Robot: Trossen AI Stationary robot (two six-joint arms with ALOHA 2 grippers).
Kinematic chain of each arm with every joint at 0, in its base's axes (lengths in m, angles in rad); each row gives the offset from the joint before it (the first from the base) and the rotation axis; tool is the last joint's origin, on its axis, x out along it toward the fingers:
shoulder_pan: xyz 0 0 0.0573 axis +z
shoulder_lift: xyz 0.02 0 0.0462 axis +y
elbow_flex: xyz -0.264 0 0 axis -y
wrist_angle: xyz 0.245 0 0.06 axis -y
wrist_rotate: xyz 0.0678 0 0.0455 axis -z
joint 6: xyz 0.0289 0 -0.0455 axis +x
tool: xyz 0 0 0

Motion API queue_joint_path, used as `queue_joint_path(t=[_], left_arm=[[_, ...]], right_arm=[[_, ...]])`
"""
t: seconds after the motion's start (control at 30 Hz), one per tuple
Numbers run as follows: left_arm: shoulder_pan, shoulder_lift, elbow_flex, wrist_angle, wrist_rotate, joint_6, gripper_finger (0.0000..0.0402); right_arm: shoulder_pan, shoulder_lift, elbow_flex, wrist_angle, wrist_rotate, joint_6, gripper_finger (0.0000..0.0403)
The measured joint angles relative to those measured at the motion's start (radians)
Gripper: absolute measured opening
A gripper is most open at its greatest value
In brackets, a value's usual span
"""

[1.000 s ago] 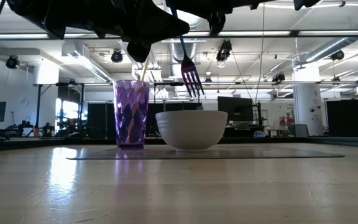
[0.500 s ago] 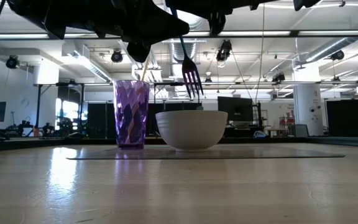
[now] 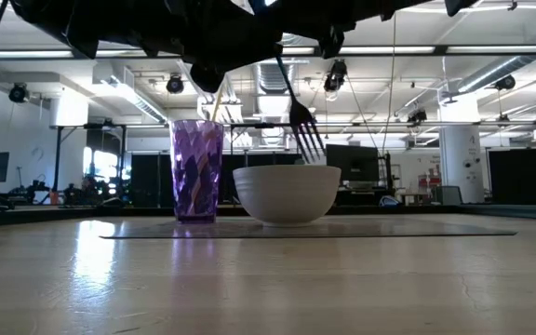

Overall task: Pick & Place Utensil
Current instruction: Put the blue fork into the white bowl on the brown placemat

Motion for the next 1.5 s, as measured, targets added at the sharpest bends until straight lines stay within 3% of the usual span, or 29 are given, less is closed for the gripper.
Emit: queue_joint_path(t=[0.27, 0.57, 0.93, 1.23, 1.5], left_arm=[[0.000, 0.000, 0.000, -0.016, 0.000, -0.005, 0.0178], [0.000, -0.013, 0.000, -0.022, 0.000, -0.006, 0.0179], [0.000, -0.015, 0.000, -0.034, 0.000, -0.007, 0.0179], [0.000, -0.015, 0.000, -0.033, 0.000, -0.007, 0.0179], [0.000, -0.015, 0.000, -0.033, 0.000, -0.007, 0.0179]], right_arm=[[0.000, -0.082, -0.002, -0.156, 0.032, -0.005, 0.0009], [0.000, -0.245, -0.014, -0.339, 0.178, -0.076, 0.0008], [-0.025, -0.475, -0.138, -0.316, 0.333, -0.086, 0.0008], [-0.107, -0.552, -0.374, 0.089, 0.344, 0.017, 0.0008], [-0.175, -0.497, -0.579, 0.501, 0.344, 0.219, 0.0008]])
